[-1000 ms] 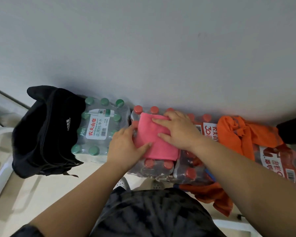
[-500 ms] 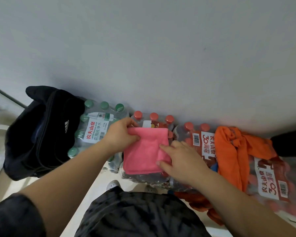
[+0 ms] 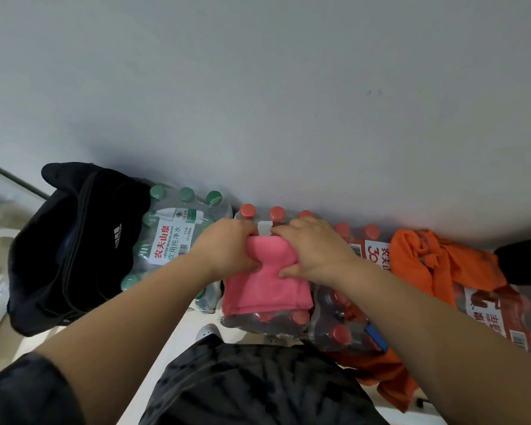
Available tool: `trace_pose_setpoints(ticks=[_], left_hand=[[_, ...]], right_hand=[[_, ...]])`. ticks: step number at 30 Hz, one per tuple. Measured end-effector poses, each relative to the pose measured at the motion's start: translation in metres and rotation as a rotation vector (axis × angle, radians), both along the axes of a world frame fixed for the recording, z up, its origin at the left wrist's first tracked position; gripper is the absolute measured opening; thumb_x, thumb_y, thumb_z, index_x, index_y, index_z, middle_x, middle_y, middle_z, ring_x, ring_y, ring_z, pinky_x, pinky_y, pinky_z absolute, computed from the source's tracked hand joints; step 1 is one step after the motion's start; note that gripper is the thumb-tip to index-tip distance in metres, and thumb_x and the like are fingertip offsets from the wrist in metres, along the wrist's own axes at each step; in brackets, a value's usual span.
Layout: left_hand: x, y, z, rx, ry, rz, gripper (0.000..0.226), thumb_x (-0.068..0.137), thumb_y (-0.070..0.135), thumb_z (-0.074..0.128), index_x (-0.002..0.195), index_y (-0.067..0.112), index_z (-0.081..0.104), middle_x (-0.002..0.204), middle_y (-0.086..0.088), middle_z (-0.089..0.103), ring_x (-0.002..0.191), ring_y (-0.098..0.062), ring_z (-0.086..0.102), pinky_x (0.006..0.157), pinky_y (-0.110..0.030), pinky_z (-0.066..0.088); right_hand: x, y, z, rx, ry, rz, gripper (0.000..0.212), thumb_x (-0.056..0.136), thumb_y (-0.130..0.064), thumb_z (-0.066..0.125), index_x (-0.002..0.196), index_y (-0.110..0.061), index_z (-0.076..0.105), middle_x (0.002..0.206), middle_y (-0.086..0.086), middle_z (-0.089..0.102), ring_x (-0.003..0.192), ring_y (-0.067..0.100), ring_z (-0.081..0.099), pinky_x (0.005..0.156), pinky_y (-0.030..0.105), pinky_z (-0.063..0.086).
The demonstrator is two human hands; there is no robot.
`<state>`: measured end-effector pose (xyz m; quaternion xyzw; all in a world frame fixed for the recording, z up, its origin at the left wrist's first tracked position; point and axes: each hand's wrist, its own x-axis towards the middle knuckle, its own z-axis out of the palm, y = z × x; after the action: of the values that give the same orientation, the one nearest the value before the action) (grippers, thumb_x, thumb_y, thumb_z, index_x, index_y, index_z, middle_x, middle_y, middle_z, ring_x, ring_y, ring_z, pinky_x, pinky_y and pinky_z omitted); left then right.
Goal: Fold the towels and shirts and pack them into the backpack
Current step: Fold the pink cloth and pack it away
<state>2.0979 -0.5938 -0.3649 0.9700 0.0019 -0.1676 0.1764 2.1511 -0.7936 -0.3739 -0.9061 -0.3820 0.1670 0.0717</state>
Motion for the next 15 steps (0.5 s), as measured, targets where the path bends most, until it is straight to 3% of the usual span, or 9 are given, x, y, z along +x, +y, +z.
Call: trace_pose_setpoints(ticks=[3, 6, 9, 12, 15], left_hand=[[0.016, 0.001, -0.006, 0.042, -0.218, 0.019, 0.020, 0.073, 0.034, 0.069, 0.084, 0.020, 0.062, 0.079, -0.002, 0.063, 0.077, -0.030, 0.063, 0.060, -0.034, 0.045], [0.024, 0.005, -0.013, 0.037, -0.382, 0.006, 0.017, 0.072, 0.026, 0.074, 0.079, 0.013, 0.065, 0.075, -0.006, 0.056, 0.073, -0.033, 0.057, 0.062, -0.041, 0.048], [0.016, 0.005, -0.016, 0.067, -0.459, -0.066, 0.019, 0.070, 0.022, 0.076, 0.080, 0.011, 0.065, 0.078, -0.009, 0.056, 0.073, -0.034, 0.056, 0.064, -0.045, 0.049], [-0.013, 0.006, -0.015, 0.062, -0.486, -0.131, 0.037, 0.078, 0.041, 0.070, 0.102, 0.013, 0.069, 0.105, -0.008, 0.063, 0.092, -0.032, 0.057, 0.079, -0.045, 0.051], [-0.052, 0.007, -0.019, 0.016, -0.447, -0.186, 0.062, 0.086, 0.055, 0.060, 0.132, 0.014, 0.061, 0.137, -0.009, 0.058, 0.121, -0.031, 0.056, 0.101, -0.047, 0.048]], right_hand=[[0.013, 0.003, 0.004, 0.059, -0.144, -0.053, 0.073, 0.071, -0.052, 0.081, 0.135, -0.028, 0.055, 0.115, -0.002, 0.057, 0.112, 0.024, 0.051, 0.098, 0.041, 0.042], [0.017, 0.004, 0.003, 0.183, -0.241, -0.130, 0.061, 0.072, -0.042, 0.081, 0.127, -0.023, 0.061, 0.106, 0.001, 0.055, 0.103, 0.026, 0.054, 0.091, 0.044, 0.046], [0.003, -0.003, 0.004, 0.253, -0.232, -0.135, 0.060, 0.076, -0.040, 0.078, 0.130, -0.021, 0.060, 0.115, 0.001, 0.058, 0.108, 0.025, 0.056, 0.097, 0.044, 0.047], [-0.023, -0.017, 0.003, 0.279, -0.238, -0.070, 0.061, 0.086, -0.047, 0.066, 0.139, -0.018, 0.055, 0.137, 0.002, 0.056, 0.126, 0.024, 0.052, 0.108, 0.044, 0.040], [-0.048, -0.030, -0.002, 0.256, -0.157, -0.048, 0.062, 0.096, -0.055, 0.043, 0.146, -0.019, 0.049, 0.153, 0.001, 0.047, 0.144, 0.021, 0.039, 0.119, 0.043, 0.031]])
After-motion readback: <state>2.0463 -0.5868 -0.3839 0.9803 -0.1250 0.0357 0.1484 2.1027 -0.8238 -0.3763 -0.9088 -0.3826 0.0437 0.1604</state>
